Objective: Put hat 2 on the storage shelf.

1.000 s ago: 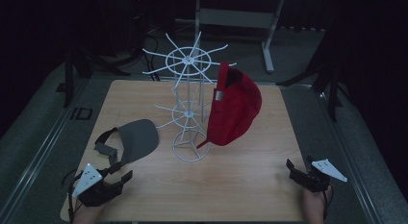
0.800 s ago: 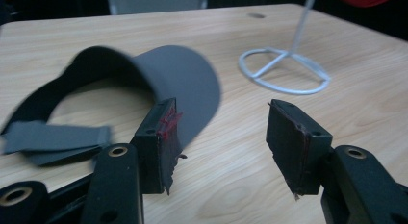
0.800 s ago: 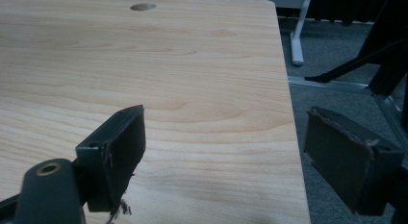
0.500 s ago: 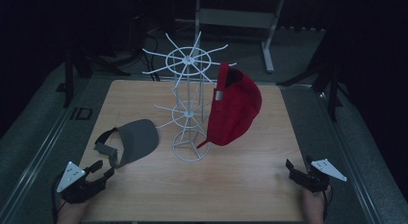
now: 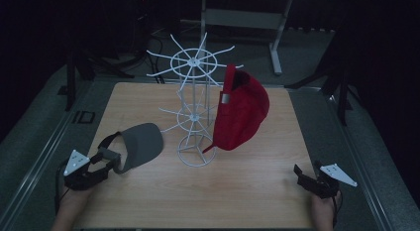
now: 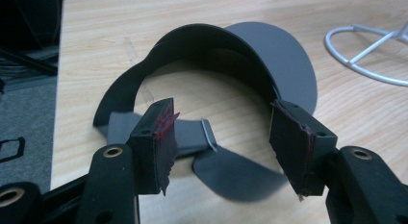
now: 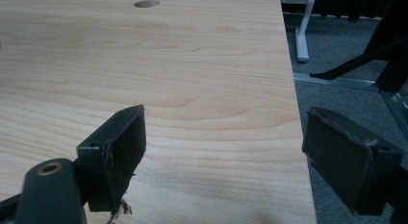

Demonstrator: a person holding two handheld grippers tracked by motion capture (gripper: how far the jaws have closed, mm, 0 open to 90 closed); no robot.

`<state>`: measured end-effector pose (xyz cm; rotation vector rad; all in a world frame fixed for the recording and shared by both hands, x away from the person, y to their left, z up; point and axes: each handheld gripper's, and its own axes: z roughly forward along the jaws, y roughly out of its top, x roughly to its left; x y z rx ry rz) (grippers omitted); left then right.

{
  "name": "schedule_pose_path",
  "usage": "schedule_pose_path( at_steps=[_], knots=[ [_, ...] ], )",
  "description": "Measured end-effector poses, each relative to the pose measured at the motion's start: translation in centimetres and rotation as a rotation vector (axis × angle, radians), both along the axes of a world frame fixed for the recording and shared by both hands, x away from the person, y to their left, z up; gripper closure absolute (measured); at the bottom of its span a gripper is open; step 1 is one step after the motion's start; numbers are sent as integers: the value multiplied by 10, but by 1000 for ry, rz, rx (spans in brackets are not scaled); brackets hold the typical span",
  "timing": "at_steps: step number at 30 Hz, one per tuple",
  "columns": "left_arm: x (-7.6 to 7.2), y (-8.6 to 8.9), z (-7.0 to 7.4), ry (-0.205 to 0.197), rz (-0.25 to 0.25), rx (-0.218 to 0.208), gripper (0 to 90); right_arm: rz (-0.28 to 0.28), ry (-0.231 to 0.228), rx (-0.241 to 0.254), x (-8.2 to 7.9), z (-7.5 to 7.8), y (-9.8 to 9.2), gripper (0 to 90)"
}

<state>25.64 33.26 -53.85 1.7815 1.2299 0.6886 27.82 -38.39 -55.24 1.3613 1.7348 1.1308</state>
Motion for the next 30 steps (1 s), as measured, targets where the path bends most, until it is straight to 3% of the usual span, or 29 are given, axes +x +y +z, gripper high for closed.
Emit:
schedule_pose_path(
  at_steps=[6, 8, 10, 14, 19, 23, 27, 28, 30],
  knots=[
    [24, -5, -7, 81, -26, 43, 410, 3, 3, -1, 0, 0, 0, 153],
    [28, -7, -12, 98, -22, 81, 410, 4, 4, 7, 0, 0, -1, 152],
    [31, -7, -16, 111, -17, 89, 411, 4, 5, 9, 1, 0, -1, 152],
    [35, -8, -21, 127, -22, 145, 437, 6, 6, 7, 1, 0, -1, 152],
    [40, -12, -26, 145, -29, 182, 509, 6, 8, 4, 1, 0, 0, 152],
    [42, -11, -25, 166, -18, 162, 565, 6, 8, 0, 1, 0, 0, 152],
    [42, -8, -23, 184, 8, 154, 695, 8, 4, 4, 1, 0, 0, 153],
    [42, -7, -23, 184, 11, 163, 793, 9, 3, 8, 0, 0, -1, 153],
    [40, -5, -24, 183, 9, 147, 804, 9, 3, 8, 0, 0, -1, 153]
  ],
)
